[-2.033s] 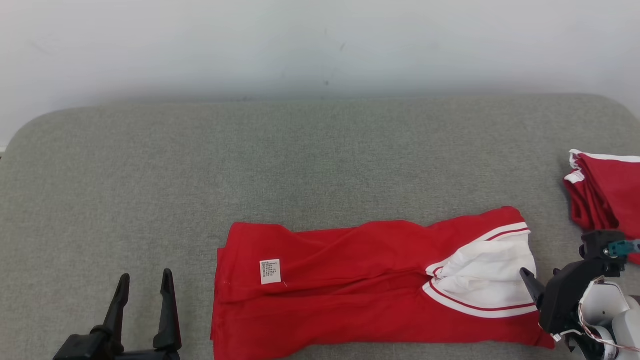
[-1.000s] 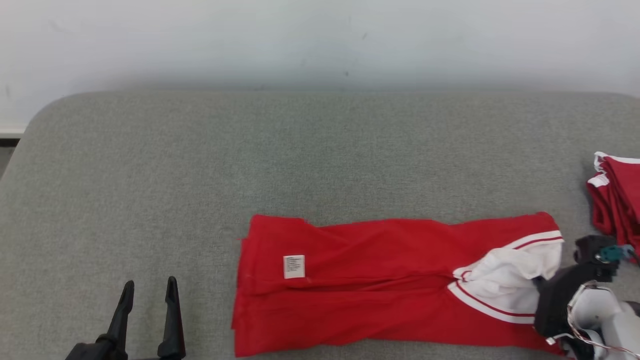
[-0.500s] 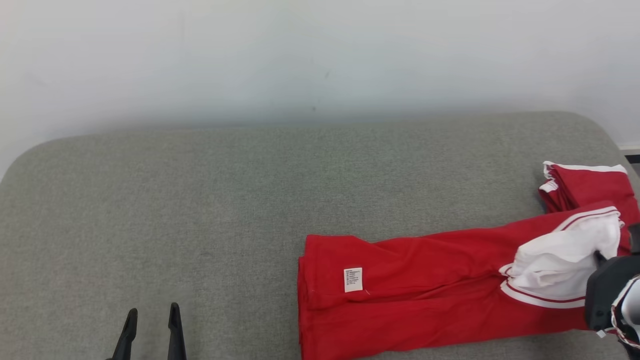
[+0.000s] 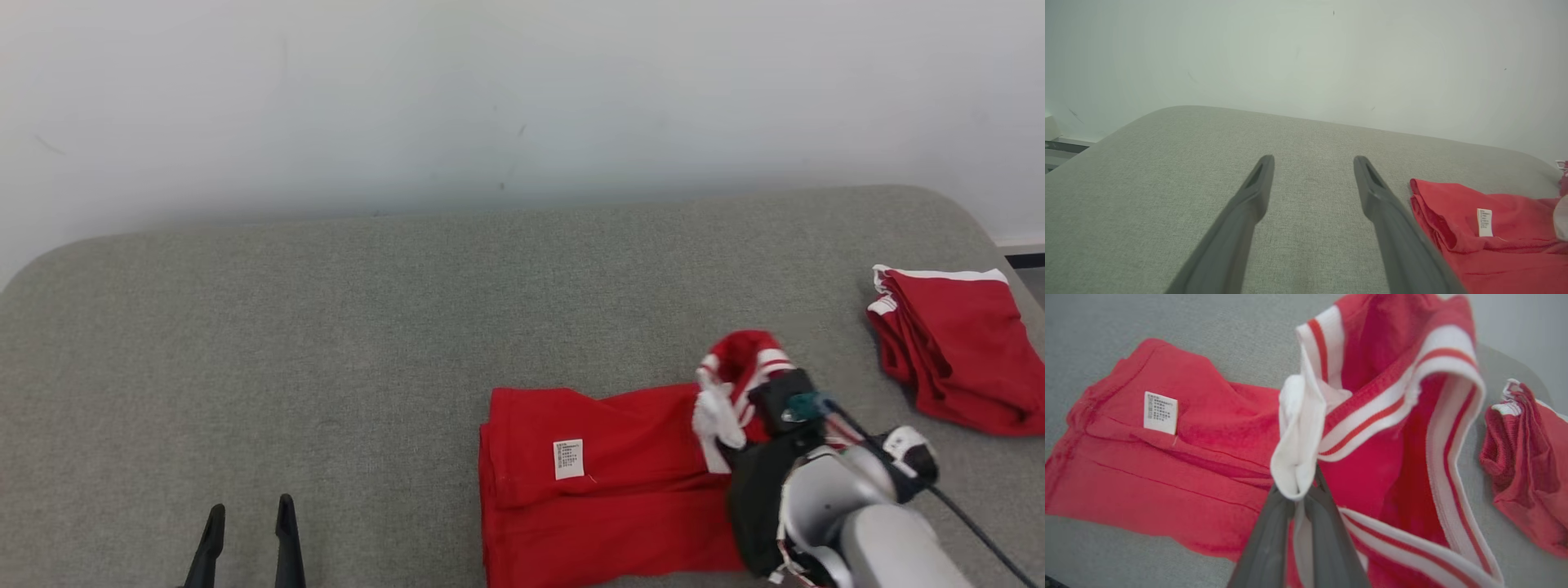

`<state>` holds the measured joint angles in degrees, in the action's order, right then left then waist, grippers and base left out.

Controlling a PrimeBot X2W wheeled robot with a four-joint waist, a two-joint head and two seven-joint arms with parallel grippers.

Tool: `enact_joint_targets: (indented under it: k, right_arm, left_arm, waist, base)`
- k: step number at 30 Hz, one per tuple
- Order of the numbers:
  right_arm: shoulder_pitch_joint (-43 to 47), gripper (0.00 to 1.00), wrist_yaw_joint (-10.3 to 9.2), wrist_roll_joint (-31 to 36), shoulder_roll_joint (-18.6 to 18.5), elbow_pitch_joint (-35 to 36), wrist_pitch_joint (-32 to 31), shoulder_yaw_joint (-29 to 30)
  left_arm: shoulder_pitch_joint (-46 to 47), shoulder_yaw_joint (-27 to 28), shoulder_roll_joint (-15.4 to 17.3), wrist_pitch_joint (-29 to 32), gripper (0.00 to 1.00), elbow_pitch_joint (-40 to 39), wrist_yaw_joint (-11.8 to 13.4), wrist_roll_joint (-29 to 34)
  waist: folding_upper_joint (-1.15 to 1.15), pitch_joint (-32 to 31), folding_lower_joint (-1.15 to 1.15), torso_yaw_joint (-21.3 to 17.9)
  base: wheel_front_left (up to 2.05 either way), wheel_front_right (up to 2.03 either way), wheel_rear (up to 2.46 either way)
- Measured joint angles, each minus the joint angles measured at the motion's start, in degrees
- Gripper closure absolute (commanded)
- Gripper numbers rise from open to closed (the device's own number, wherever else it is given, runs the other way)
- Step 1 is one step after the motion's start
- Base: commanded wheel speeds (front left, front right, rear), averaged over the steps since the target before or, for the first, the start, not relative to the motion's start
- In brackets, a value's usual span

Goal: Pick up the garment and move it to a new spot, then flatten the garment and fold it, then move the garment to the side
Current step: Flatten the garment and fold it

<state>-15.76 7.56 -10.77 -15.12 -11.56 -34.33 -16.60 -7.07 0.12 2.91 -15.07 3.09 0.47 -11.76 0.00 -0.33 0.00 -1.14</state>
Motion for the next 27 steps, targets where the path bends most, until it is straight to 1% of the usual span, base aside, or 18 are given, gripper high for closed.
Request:
enact_joint_targets:
  k: [4,10,14,20,21,22,23,24,25,26,27]
  right_arm:
    - [-3.4,1.0,0.0,-2.46,2.86,-3.81,0.27,-7.01]
    - [-7.65,1.0,0.0,-4.9,7.88,-11.35,1.94,-13.4]
    - [-10.35,1.0,0.0,-6.34,9.77,-16.14,3.35,-15.62]
    - [-13.86,1.0,0.0,-7.37,11.43,-23.03,6.22,-16.49]
    - [-14.32,0.97,0.0,-7.49,11.63,-24.01,6.6,-16.74]
    - [-14.74,0.82,0.0,-7.64,11.78,-24.87,7.17,-16.95]
    - [-15.21,0.69,0.0,-7.81,11.9,-25.72,7.72,-17.0]
    - [-15.77,0.42,0.0,-7.84,11.96,-26.52,8.23,-17.14]
    - [-16.26,0.1,0.0,-7.91,12.02,-27.27,8.71,-17.24]
    - [-16.61,0.0,0.0,-8.24,12.09,-27.85,9.54,-17.17]
    - [-16.89,0.0,0.0,-8.65,12.11,-28.14,10.54,-17.16]
  left_arm:
    - [0.14,-0.32,0.01,-0.01,0.0,0.0,0.01,0.0]
    - [0.88,-1.11,0.0,0.0,0.0,0.25,0.11,-0.43]
    - [1.37,-1.67,0.0,0.0,0.0,0.42,0.19,-0.6]
    - [1.81,-2.29,0.0,0.0,0.0,0.73,0.29,-0.86]
    - [1.81,-2.33,0.0,0.0,0.0,0.77,0.31,-0.87]
    - [1.81,-2.35,0.0,0.0,0.0,0.8,0.36,-0.88]
    - [1.81,-2.41,0.0,0.0,0.0,0.82,0.47,-0.92]
    - [1.81,-2.45,-0.01,-0.01,0.0,0.82,0.49,-0.93]
    - [1.82,-2.5,0.0,0.0,0.0,0.85,0.49,-0.93]
    - [1.82,-2.5,0.0,0.0,0.0,0.88,0.49,-0.93]
    - [1.82,-2.47,0.0,0.0,0.0,0.92,0.49,-0.93]
  waist:
    - [0.0,0.19,0.01,0.55]
    - [0.0,0.65,0.0,1.98]
    - [0.0,1.09,0.0,3.14]
    - [0.0,1.6,0.0,4.7]
    - [0.0,1.67,0.0,4.86]
    - [0.0,1.73,0.0,4.99]
    - [0.0,1.8,0.01,5.09]
    - [0.0,1.86,0.0,5.18]
    - [0.0,1.89,0.0,5.27]
    - [0.0,1.91,0.0,5.33]
    - [0.0,1.89,0.0,5.35]
  base:
    - [0.0,0.0,0.0]
    - [0.0,0.0,0.0]
    - [0.0,0.0,0.0]
    - [0.0,0.0,0.0]
    - [0.0,0.0,0.0]
    - [0.0,0.0,0.0]
    - [0.0,0.0,0.0]
    - [0.0,0.0,0.0]
    - [0.0,0.0,0.0]
    - [0.0,0.0,0.0]
    - [0.0,0.0,0.0]
